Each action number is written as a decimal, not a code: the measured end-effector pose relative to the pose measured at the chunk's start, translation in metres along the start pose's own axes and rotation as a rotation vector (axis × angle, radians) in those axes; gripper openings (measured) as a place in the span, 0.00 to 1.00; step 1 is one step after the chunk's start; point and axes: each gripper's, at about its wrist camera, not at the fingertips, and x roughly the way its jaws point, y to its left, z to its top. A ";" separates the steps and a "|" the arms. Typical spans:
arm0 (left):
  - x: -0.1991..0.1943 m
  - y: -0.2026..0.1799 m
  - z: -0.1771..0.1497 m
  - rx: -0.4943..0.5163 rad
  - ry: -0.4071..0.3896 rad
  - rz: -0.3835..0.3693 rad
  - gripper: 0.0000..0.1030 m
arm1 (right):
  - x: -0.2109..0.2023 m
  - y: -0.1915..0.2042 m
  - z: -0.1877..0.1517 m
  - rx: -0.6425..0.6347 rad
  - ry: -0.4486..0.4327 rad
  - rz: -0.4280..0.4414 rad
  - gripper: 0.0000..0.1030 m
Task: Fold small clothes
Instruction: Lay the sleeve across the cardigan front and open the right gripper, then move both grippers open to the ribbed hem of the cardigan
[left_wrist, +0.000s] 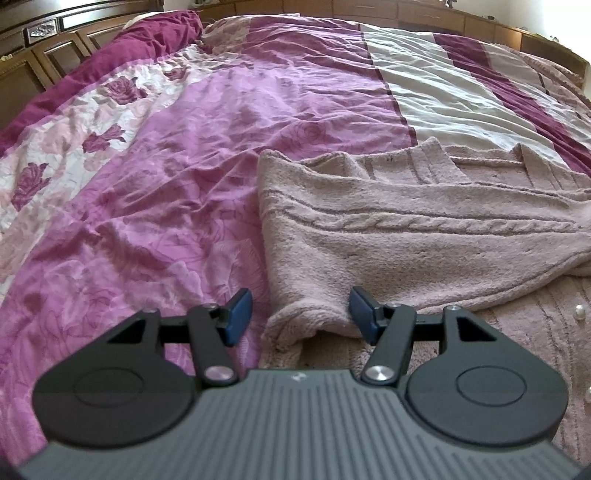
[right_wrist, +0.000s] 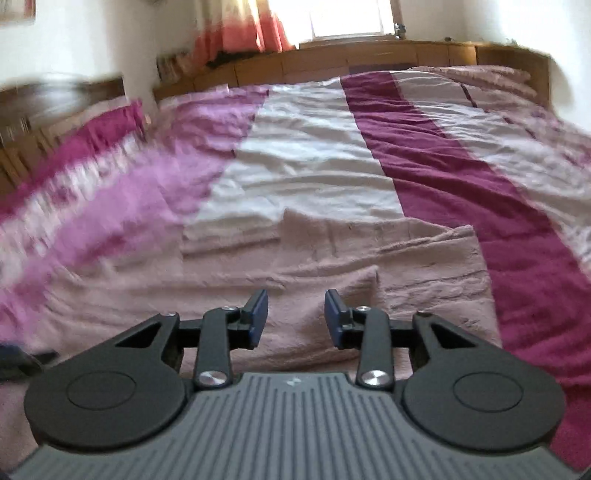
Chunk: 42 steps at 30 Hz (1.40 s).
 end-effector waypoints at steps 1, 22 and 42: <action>0.000 0.000 0.000 -0.001 0.000 -0.001 0.59 | 0.004 0.001 -0.003 -0.017 0.013 -0.037 0.40; -0.037 0.006 0.001 -0.028 0.013 0.009 0.62 | -0.053 -0.044 -0.012 0.155 0.053 0.070 0.57; -0.114 0.030 -0.038 0.011 0.081 -0.060 0.62 | -0.129 -0.034 -0.059 0.122 0.166 0.190 0.57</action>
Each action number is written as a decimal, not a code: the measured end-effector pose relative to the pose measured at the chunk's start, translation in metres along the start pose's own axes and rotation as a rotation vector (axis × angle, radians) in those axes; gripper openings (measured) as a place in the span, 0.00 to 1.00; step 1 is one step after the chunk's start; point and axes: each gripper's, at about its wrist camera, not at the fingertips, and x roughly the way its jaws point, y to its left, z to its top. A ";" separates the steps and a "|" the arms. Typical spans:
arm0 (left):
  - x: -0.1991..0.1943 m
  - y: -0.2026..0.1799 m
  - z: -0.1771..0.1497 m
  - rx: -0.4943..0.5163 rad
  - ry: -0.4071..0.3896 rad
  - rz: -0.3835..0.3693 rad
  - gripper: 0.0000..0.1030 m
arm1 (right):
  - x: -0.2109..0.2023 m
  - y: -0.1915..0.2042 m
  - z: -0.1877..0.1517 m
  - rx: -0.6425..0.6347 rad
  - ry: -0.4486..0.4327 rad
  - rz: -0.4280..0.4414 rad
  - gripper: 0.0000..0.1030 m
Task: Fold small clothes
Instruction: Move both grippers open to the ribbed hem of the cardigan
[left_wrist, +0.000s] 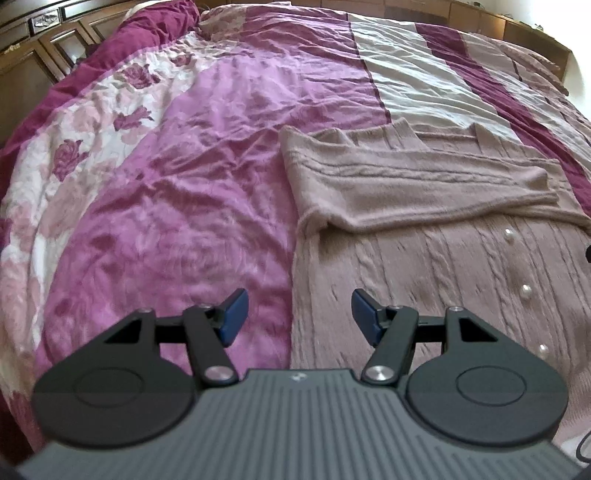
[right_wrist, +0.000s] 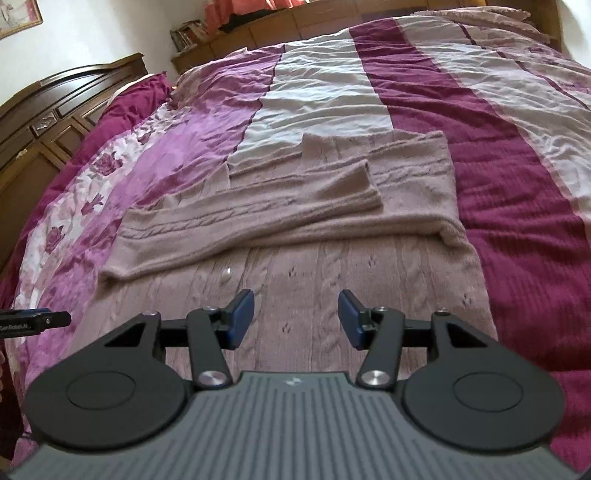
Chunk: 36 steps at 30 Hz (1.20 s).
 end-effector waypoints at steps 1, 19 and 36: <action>-0.002 -0.001 -0.003 -0.004 0.000 -0.006 0.62 | -0.003 -0.002 -0.003 0.006 0.004 0.004 0.57; -0.031 -0.007 -0.057 -0.039 0.036 -0.067 0.62 | -0.059 -0.032 -0.047 0.046 0.115 0.010 0.58; -0.028 -0.013 -0.087 0.019 0.130 -0.040 0.62 | -0.092 -0.082 -0.063 0.068 0.157 -0.071 0.58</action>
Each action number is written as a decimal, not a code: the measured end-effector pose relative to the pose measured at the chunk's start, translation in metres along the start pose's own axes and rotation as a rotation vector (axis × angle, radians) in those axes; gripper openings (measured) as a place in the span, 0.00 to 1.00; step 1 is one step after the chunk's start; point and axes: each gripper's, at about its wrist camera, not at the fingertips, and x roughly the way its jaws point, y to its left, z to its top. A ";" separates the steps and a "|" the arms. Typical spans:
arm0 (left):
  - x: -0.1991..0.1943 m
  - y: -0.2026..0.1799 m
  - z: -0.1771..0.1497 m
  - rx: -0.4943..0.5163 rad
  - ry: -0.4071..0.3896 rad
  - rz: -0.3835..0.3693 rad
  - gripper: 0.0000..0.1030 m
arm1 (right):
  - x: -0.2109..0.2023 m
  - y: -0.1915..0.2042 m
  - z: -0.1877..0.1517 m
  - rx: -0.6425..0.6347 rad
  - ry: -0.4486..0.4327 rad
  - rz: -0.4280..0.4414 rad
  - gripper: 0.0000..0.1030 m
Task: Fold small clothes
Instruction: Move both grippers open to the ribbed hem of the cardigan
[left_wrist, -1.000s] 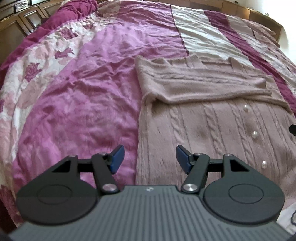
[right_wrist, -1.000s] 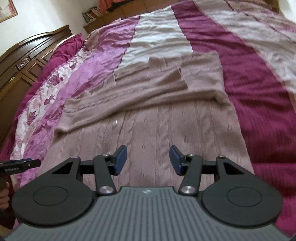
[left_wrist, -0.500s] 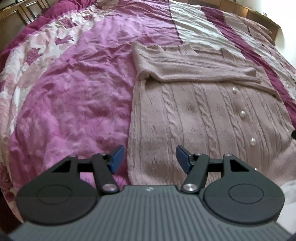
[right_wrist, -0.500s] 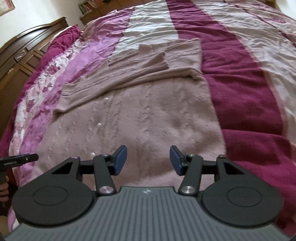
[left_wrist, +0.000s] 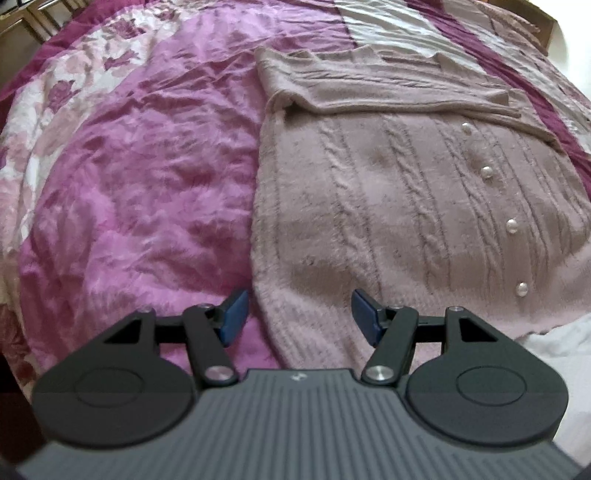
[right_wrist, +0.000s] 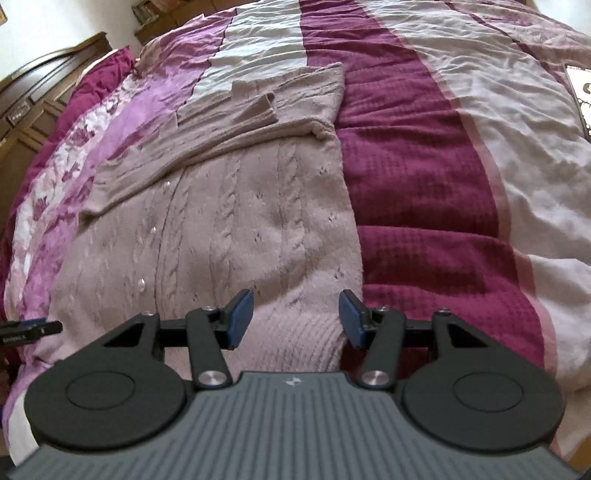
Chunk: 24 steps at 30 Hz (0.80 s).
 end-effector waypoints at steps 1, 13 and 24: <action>-0.001 0.002 0.000 -0.002 -0.001 0.009 0.62 | -0.001 0.001 -0.001 -0.007 0.001 -0.005 0.58; 0.022 0.008 0.001 0.000 0.075 -0.091 0.63 | 0.014 -0.003 -0.011 -0.024 0.115 0.085 0.68; 0.040 -0.008 0.008 0.042 0.120 -0.200 0.62 | 0.044 0.020 -0.006 -0.103 0.139 0.133 0.70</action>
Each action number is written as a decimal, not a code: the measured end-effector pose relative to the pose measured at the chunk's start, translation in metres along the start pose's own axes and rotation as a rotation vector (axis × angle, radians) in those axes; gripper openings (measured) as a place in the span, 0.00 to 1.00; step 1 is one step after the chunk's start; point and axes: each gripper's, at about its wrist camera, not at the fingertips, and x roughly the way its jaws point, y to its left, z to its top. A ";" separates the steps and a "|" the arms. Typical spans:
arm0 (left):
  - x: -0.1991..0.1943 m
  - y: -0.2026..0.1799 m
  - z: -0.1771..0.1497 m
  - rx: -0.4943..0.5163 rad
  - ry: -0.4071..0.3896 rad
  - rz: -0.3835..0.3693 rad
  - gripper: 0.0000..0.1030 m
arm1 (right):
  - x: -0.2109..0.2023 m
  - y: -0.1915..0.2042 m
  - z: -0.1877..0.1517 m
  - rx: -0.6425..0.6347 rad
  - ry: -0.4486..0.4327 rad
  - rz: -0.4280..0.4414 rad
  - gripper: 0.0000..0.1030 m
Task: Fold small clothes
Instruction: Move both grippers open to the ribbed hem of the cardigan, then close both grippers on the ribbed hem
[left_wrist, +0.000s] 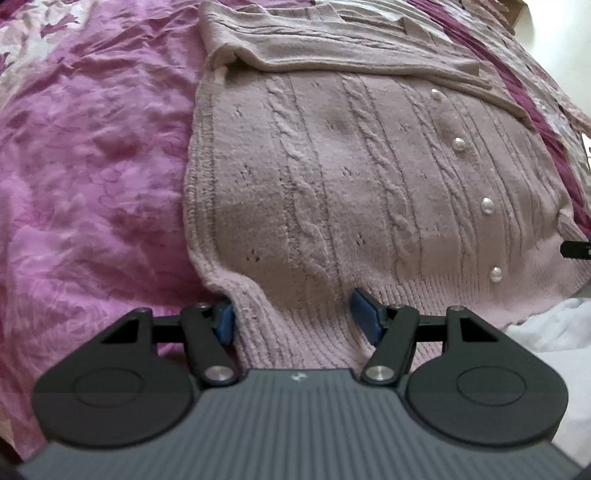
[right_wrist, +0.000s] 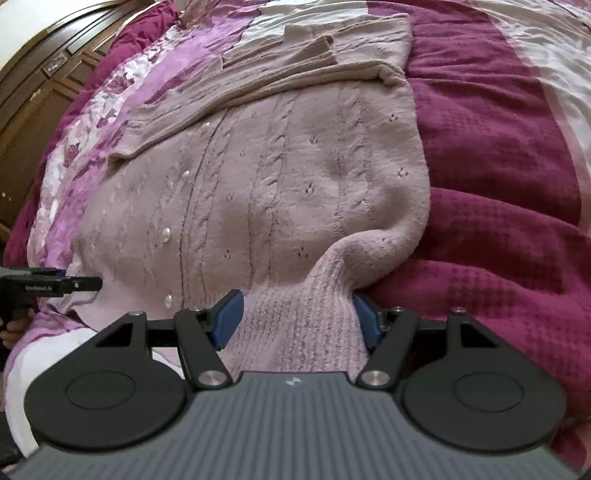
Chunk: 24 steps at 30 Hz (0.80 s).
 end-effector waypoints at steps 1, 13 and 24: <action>0.000 -0.001 -0.001 0.015 0.003 -0.003 0.62 | 0.000 0.001 -0.001 -0.014 0.000 -0.004 0.69; -0.002 -0.001 0.000 0.003 0.011 -0.044 0.15 | -0.002 -0.011 -0.008 0.046 -0.063 -0.007 0.16; -0.042 0.015 0.012 -0.111 -0.129 -0.146 0.12 | -0.024 -0.018 0.010 0.190 -0.228 0.150 0.15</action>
